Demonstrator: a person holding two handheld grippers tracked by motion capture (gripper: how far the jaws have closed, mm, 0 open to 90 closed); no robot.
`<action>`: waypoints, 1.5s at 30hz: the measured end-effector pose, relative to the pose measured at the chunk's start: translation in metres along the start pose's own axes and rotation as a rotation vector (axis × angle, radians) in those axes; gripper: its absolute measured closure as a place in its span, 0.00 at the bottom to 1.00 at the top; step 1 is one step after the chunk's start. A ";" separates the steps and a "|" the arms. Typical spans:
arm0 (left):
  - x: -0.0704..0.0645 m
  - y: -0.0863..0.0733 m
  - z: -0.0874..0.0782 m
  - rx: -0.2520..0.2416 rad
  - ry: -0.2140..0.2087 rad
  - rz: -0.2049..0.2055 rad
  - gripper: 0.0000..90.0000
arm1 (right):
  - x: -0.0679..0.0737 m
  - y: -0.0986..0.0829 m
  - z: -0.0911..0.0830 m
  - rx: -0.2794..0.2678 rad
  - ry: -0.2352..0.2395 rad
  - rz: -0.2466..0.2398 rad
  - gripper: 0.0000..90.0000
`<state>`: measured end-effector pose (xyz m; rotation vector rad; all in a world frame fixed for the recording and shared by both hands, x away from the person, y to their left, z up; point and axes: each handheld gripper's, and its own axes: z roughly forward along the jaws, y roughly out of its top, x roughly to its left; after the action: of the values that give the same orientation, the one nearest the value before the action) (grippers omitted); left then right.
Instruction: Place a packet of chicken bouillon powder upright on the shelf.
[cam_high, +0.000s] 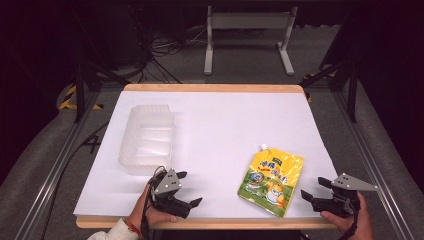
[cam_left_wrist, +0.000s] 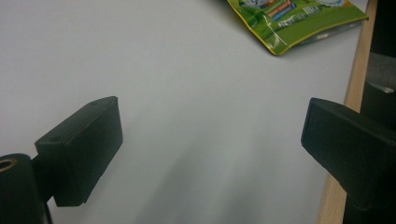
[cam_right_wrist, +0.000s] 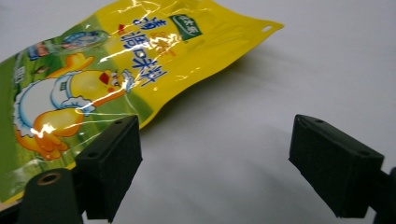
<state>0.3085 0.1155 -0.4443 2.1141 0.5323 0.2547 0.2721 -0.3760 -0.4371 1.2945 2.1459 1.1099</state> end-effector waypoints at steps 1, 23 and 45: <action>-0.001 -0.001 0.002 0.007 -0.004 0.004 0.06 | 0.002 0.001 0.002 0.010 0.003 -0.012 0.19; -0.008 -0.003 0.001 0.041 -0.036 0.016 0.10 | 0.014 0.036 0.053 0.131 0.193 0.075 0.16; -0.003 0.042 0.032 -0.018 -0.143 -0.026 0.24 | 0.035 0.046 0.028 -0.092 0.230 -0.014 1.00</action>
<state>0.3293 0.0692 -0.4275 2.0877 0.4712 0.0918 0.2989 -0.3224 -0.4152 1.1575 2.2301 1.3940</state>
